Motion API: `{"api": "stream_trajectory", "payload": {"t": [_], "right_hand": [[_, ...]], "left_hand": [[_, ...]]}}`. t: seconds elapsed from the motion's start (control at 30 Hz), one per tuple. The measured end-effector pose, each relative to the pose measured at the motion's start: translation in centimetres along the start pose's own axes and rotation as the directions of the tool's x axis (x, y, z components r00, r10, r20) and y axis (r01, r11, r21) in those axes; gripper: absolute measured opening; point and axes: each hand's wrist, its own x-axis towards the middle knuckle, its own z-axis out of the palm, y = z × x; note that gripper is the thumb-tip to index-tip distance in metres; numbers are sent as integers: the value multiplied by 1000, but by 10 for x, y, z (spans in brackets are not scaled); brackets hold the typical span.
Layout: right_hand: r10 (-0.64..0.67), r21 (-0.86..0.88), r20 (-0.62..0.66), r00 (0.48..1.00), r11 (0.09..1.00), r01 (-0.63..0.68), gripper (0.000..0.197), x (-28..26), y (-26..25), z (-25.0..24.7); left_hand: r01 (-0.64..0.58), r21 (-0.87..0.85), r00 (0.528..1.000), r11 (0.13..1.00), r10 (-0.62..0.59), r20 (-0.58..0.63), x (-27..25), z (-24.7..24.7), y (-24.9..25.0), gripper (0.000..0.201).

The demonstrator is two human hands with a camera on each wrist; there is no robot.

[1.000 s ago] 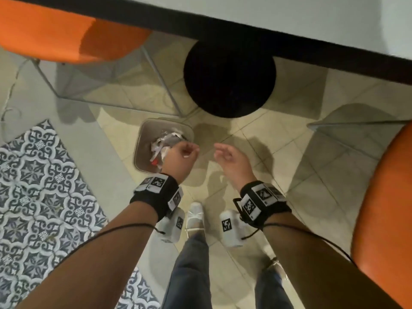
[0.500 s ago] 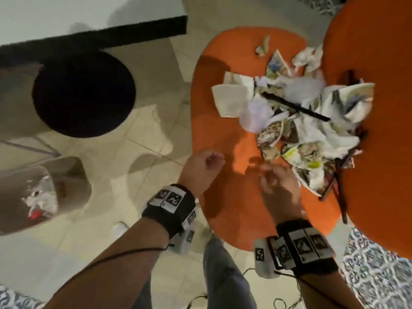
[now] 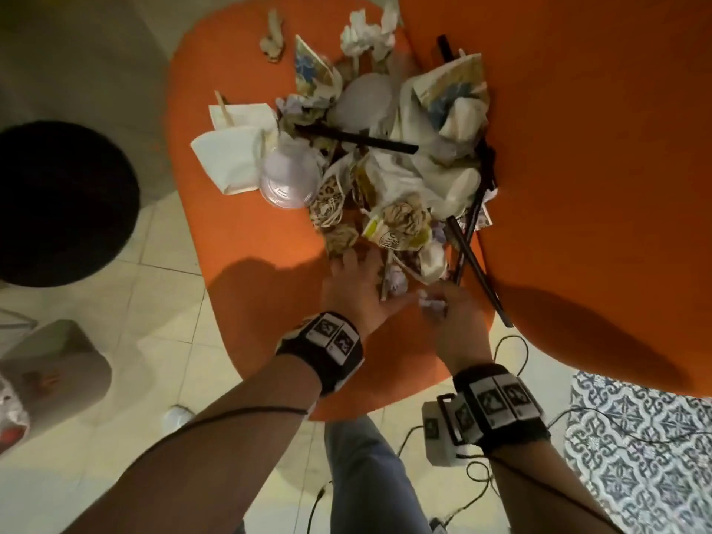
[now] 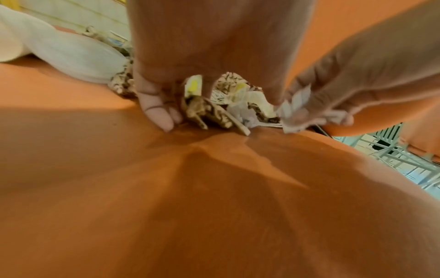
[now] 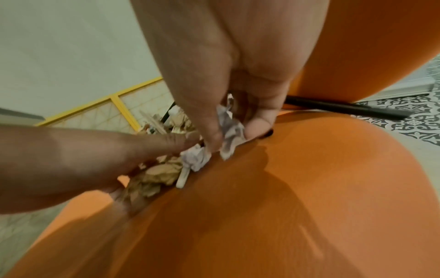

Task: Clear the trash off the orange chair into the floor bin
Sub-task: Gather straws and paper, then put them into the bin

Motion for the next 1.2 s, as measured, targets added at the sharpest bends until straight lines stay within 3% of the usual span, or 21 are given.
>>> {"api": "stream_trajectory", "payload": {"t": [0.1,0.23,0.33,0.5,0.63,0.8,0.93,1.03,1.13,1.2], "right_hand": [[31,100,-261,965,995,-5,50,7,5,-20],[149,188,-202,968,976,-111,74,34,15,-20],[121,129,-181,976,987,-98,64,49,18,-7],[102,53,-251,963,994,-92,27,55,14,-5],[91,2,-244,966,996,-94,29,56,7,-10],[117,132,-276,954,988,-83,31,60,-6,-12],[106,222,-235,966,974,-53,34,61,-19,-15],[134,312,-168,977,947,-76,29,61,-26,-20],[144,319,-134,980,943,-94,37,60,-31,-23],[138,305,-131,982,948,-93,38,60,-31,-21]], "left_hand": [[89,45,995,995,-91,35,6,3,17,100],[145,98,987,985,-151,56,15,5,25,81],[118,76,992,990,-121,33,17,3,25,58],[34,-114,998,993,-29,49,17,-7,7,52],[0,-241,1000,971,3,11,8,-20,-8,47],[-12,-322,1000,947,5,-21,-4,-35,-23,51],[-66,-414,996,908,34,-85,-15,-47,-35,15],[-88,-448,983,890,5,-182,-21,-53,-44,7],[-111,-445,957,889,-25,-288,-22,-57,-47,9],[-67,-589,953,805,-123,-277,-14,-59,-44,12]]}}
